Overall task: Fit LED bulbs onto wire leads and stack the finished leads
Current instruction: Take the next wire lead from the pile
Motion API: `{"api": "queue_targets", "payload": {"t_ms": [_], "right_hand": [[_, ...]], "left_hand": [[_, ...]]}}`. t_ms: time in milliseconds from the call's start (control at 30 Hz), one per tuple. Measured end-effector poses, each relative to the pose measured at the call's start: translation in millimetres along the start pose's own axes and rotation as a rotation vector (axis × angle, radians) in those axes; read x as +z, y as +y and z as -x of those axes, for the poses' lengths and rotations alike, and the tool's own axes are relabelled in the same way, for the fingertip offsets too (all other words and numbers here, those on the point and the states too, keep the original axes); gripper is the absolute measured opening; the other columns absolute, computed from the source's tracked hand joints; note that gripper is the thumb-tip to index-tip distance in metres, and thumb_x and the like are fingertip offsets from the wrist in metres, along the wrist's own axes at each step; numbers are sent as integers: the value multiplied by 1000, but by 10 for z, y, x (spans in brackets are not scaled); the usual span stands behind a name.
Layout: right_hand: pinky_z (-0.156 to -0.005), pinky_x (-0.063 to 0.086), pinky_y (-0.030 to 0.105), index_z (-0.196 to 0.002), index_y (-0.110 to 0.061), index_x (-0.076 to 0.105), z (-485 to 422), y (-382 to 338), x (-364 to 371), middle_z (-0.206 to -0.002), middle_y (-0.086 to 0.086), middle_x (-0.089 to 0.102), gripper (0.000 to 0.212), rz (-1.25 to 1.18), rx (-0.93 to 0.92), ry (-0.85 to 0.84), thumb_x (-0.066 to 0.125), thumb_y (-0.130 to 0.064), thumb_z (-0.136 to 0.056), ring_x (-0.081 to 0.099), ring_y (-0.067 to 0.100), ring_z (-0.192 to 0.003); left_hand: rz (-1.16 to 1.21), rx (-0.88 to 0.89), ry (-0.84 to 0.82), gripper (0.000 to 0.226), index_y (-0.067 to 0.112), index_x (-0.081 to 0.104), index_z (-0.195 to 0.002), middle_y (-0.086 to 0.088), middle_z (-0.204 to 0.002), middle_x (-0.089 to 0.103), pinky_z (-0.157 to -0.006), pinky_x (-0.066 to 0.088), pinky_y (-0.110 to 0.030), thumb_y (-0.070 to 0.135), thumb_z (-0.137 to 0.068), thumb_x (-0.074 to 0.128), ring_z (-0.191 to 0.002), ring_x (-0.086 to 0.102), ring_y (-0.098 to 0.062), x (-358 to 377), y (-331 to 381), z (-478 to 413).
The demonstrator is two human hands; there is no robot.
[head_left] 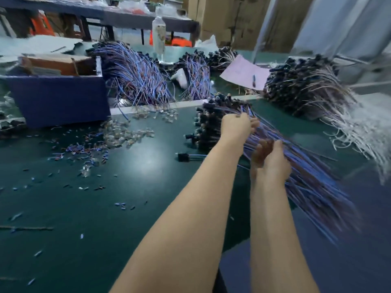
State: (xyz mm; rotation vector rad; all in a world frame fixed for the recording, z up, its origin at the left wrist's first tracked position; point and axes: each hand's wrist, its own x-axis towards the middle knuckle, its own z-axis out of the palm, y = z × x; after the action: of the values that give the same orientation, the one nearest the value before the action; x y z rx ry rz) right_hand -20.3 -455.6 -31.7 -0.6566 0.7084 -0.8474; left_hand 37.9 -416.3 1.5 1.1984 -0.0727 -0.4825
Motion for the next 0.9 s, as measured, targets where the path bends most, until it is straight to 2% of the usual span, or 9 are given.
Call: {"api": "queue_targets", "payload": {"t_ms": [100, 167, 267, 433, 500, 600, 733, 800, 900], "right_hand": [[-49, 53, 16, -74, -6, 52, -92, 46, -60, -47, 1, 64, 31, -185, 123, -36, 44, -19, -101, 62, 6, -44], [-56, 55, 17, -78, -5, 53, -110, 86, -48, -60, 4, 67, 26, -168, 129, -28, 45, -17, -100, 65, 9, -55], [-60, 55, 18, -84, -5, 57, -74, 138, 5, -79, 6, 64, 19, -88, 98, -10, 46, -11, -98, 64, 12, -69], [-52, 48, 16, -84, -15, 59, 184, 282, 231, -71, -2, 62, 19, 92, 56, -87, 44, -8, -95, 59, 8, -59], [-51, 46, 17, -81, -15, 58, 379, 401, 392, -64, -3, 62, 21, 124, 71, -191, 44, -5, -94, 57, 7, -54], [-50, 45, 18, -79, -15, 58, 734, 646, 671, -58, -4, 61, 24, 207, 81, -390, 44, -2, -93, 55, 6, -49], [-53, 45, 20, -86, -9, 59, 1298, 1081, 996, -67, 2, 61, 14, 423, 64, -755, 48, -3, -93, 54, 10, -55], [-51, 44, 20, -85, -8, 61, 1604, 1325, 1128, -64, 0, 59, 8, 604, -26, -923, 55, -6, -90, 52, 7, -53], [-60, 43, 25, -74, -13, 62, 2088, 1665, 1271, -65, -3, 60, 12, 912, -197, -1187, 64, -16, -86, 54, 10, -62]], "left_hand": [[-261, -31, 40, 29, 10, 44, -66, -16, -86, 60, -78, 53, -35, 4, -95, 42, -81, 62, -27, -30, -222, -151], [-414, 34, 90, 26, 3, 56, -73, -22, -98, 67, -91, 52, -44, 11, -94, 44, -96, 65, -36, -90, -285, -195], [-534, 129, 129, 34, -2, 65, -82, -20, -90, 70, -85, 54, -42, 22, -95, 45, -89, 67, -34, -197, -261, -149], [-542, 304, 223, 35, -6, 66, -81, -14, -67, 62, -72, 49, -39, 20, -93, 46, -66, 55, -29, -507, -70, 52], [-450, 358, 274, 29, 1, 64, -78, -4, -61, 55, -67, 45, -34, 18, -94, 46, -61, 49, -21, -694, 73, 174], [-275, 470, 397, 22, 14, 58, -76, 1, -67, 54, -60, 41, -25, 14, -94, 46, -62, 49, -13, -1074, 357, 382], [-67, 616, 658, 20, 18, 58, -81, 1, -76, 59, -65, 43, -27, 6, -92, 45, -67, 52, -12, -1745, 721, 703], [42, 654, 779, 19, 16, 57, -87, 0, -80, 60, -69, 43, -29, 3, -91, 44, -71, 53, -12, -2103, 851, 877], [166, 696, 934, 20, 18, 54, -87, 2, -83, 60, -71, 42, -28, 3, -91, 41, -74, 53, -12, -2599, 1018, 1151]]}}
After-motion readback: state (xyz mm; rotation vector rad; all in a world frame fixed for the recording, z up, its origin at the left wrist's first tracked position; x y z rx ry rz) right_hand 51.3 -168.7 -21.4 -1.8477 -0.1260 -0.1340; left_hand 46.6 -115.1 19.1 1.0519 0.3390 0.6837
